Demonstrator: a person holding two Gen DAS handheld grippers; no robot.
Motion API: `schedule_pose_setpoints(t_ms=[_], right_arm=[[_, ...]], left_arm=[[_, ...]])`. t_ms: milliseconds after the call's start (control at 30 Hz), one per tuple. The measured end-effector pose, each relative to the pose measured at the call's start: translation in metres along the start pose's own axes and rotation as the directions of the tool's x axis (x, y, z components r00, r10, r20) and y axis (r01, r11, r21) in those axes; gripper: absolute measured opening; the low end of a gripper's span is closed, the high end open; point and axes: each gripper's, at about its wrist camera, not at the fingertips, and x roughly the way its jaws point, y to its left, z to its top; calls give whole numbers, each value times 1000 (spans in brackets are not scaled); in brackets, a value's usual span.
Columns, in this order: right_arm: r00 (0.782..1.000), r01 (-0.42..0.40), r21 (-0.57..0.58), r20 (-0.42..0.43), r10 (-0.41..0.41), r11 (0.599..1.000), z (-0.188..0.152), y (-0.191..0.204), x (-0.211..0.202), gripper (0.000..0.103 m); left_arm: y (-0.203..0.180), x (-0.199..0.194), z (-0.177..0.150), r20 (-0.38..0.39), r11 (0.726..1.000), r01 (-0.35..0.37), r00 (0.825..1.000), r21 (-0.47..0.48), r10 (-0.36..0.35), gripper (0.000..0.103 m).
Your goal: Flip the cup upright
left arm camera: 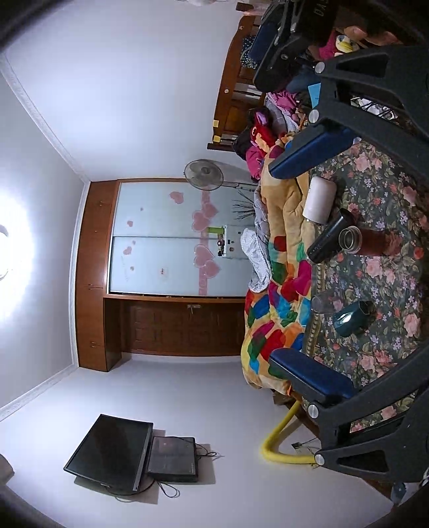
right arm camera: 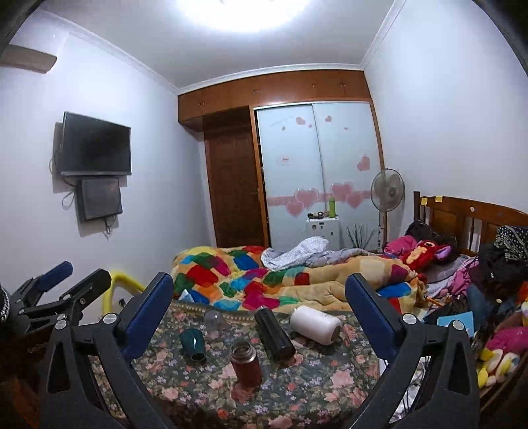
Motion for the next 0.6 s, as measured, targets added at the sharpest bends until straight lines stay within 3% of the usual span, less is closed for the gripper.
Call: schedule_pose_setpoints(t_ms=[600], right_arm=[[1000, 5, -21, -5, -5, 1000, -5, 1, -20, 103]], left_arm=[[-3, -6, -3, 3, 1000, -2, 1000, 9, 2, 103]])
